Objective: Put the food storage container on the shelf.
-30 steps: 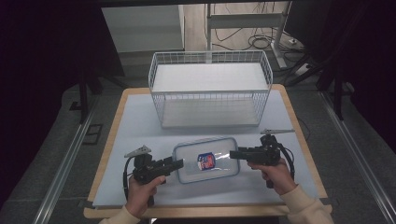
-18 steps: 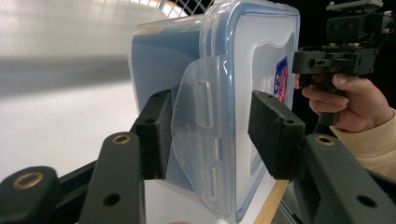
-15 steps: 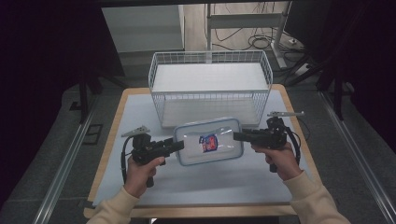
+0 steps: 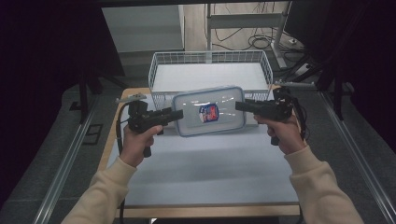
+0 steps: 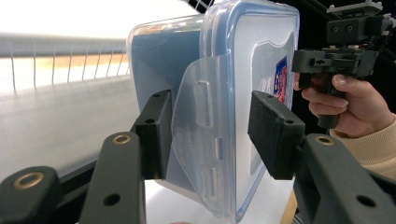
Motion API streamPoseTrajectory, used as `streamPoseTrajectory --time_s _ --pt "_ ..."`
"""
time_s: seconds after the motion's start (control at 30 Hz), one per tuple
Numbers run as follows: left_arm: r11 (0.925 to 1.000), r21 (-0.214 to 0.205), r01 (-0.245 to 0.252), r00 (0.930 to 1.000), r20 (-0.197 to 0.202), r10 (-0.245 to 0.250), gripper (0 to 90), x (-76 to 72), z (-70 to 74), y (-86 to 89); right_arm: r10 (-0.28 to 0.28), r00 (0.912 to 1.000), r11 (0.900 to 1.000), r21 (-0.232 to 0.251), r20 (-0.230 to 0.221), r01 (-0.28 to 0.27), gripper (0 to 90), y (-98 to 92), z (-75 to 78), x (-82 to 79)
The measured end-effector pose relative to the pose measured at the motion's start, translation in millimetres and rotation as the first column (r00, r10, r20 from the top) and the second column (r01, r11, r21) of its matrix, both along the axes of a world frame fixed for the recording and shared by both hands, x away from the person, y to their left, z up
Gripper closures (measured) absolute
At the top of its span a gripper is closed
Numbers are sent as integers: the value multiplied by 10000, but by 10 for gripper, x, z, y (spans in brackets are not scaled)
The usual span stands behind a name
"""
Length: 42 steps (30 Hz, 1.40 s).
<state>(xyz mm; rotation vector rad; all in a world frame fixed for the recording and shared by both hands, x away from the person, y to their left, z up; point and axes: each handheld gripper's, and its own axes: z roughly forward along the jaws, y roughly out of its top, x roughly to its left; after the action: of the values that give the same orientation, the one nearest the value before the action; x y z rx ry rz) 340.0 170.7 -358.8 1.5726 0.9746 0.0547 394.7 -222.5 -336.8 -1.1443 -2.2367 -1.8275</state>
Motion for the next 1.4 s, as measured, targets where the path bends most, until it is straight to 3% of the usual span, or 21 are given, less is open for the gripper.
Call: streamPoseTrajectory --time_s 0.33,0.73,1.03,1.27,1.4 --pt "9998 -60 195 9997 135 -194 511 432 304 64 -295 9995 9994 199 77 293 532 37 286 318" --pt "9985 -218 505 9981 -334 -512 513 1033 474 154 -682 9969 9973 241 -397 691 532 110 436 807" --pt "9972 -486 576 9941 -896 -618 508 1366 435 145 -1018 9911 9945 151 -854 1035 531 101 436 1008" --pt "9977 -511 439 9936 -1022 -490 502 1452 389 94 -1171 9862 9928 105 -1166 1191 528 61 366 1083" --pt "9974 -720 87 9915 -1289 -179 495 1497 376 79 -1214 9849 9923 77 -1236 1233 522 66 356 1108"
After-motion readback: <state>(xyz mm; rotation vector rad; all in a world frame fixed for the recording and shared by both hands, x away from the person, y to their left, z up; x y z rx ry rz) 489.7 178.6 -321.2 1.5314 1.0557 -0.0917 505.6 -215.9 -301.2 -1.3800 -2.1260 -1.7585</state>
